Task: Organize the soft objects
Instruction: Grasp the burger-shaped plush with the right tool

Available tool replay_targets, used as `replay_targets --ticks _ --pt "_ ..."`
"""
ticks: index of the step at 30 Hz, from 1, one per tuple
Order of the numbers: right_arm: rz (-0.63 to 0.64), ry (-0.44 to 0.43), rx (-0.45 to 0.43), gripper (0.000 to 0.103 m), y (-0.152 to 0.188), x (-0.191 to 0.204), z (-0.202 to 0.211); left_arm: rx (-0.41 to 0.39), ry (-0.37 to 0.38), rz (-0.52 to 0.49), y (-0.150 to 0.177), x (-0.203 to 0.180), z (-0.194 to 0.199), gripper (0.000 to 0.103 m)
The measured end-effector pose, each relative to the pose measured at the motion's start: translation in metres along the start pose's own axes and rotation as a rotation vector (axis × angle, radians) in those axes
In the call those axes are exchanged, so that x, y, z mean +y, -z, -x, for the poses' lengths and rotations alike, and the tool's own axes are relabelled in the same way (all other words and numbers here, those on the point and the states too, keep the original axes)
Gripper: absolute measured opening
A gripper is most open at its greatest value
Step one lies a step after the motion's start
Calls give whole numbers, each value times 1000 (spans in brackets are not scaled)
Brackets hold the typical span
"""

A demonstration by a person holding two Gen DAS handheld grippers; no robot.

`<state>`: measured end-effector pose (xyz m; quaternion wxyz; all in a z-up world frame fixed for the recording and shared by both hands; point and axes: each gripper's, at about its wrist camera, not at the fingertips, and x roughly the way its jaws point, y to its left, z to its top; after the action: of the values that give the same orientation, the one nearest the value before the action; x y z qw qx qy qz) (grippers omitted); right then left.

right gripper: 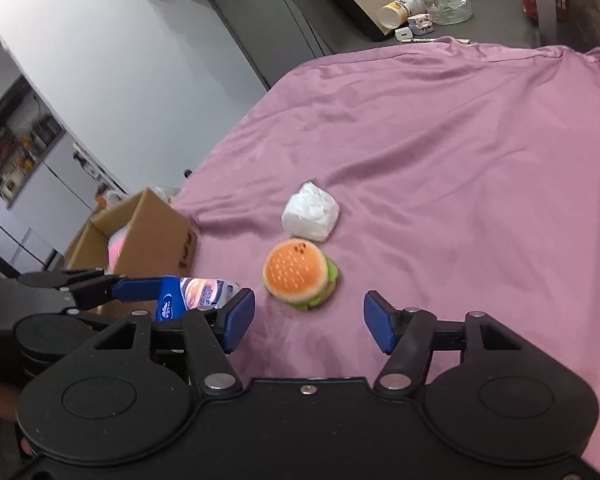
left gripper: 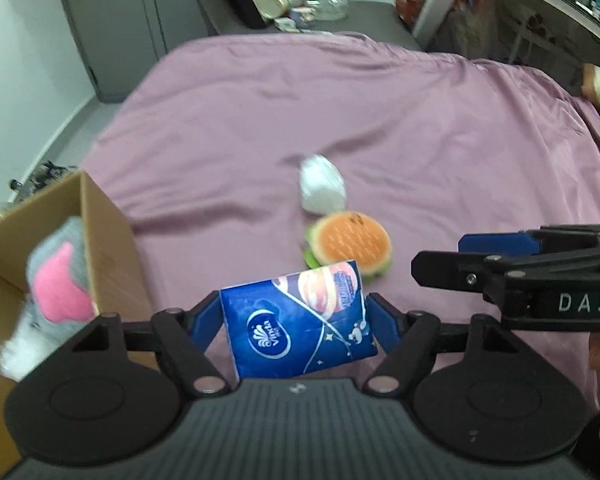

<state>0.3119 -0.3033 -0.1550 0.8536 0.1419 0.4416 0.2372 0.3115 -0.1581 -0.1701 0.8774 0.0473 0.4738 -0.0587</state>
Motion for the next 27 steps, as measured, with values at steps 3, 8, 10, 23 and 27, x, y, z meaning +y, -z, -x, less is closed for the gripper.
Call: replay_targets --ticks 3,8,10,23,27 --pt "-8 -8 -5 61 -8 -3 -6 -38 -13 9 -7 1 5 75" --pt "-37 -40 -7 61 -18 -14 -19 -80 -8 55 -12 10 12 75" --pt "-1 -56 2 65 -19 -14 -27 -92 -3 67 -13 14 14 75" --pt "107 -27 91 45 -13 10 -74 -139 0 134 -16 32 24 75" --pt "109 1 84 30 -13 14 -69 -146 10 147 -14 36 29 75"
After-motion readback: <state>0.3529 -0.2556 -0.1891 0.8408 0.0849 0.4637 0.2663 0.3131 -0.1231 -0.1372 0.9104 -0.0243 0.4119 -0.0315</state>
